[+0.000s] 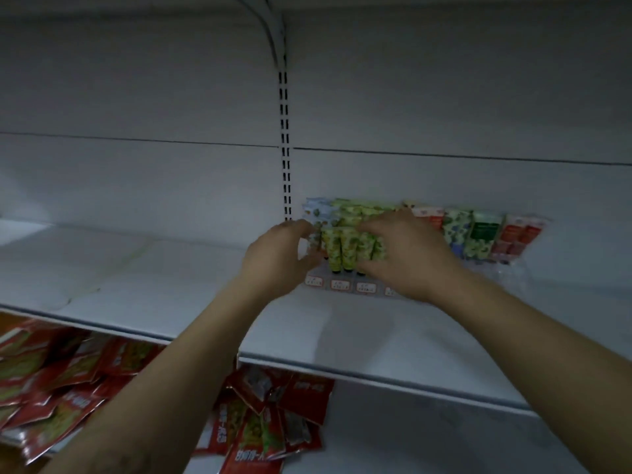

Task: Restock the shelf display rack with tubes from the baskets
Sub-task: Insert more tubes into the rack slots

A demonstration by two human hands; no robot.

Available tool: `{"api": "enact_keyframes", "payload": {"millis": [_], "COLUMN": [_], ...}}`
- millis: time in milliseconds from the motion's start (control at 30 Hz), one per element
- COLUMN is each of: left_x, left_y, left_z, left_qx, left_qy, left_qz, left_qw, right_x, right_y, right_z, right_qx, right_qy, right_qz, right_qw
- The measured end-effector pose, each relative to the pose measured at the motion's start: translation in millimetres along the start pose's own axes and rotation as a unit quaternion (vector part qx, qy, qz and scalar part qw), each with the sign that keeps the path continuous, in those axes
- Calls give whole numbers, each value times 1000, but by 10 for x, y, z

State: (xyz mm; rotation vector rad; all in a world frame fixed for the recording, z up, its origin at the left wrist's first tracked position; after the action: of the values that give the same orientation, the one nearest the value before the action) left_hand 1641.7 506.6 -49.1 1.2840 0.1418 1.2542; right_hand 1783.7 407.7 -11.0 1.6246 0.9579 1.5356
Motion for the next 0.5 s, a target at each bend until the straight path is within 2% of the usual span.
{"api": "enact_keyframes", "payload": {"millis": [167, 333, 500], "left_x": [-886, -1866, -2663], "left_y": [55, -172, -825], "left_z": [381, 434, 134], "left_qx": [36, 42, 46], "left_qy": [-83, -137, -14], "left_qz": [-52, -119, -292], "left_qw": [995, 983, 955], "right_x": [-831, -1665, -2353], "right_y": [-61, -413, -1288], "right_z": [-122, -267, -373], "right_qx": [57, 110, 104], "right_qy": [-8, -6, -22], "right_qz": [-32, -124, -273], "right_qw": [998, 986, 956]}}
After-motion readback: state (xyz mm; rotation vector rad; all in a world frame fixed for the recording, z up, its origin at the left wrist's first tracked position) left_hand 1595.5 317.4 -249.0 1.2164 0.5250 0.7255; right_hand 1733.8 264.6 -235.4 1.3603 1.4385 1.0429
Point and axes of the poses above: each hand's wrist, its own x-axis towards the middle knuckle, its own y-axis out of the back of the hand, z = x × y, the point moved 6 cm from there along x, towards the middle knuckle, and after that the axes turned 8 degrees about z, right-handed, at the moved point
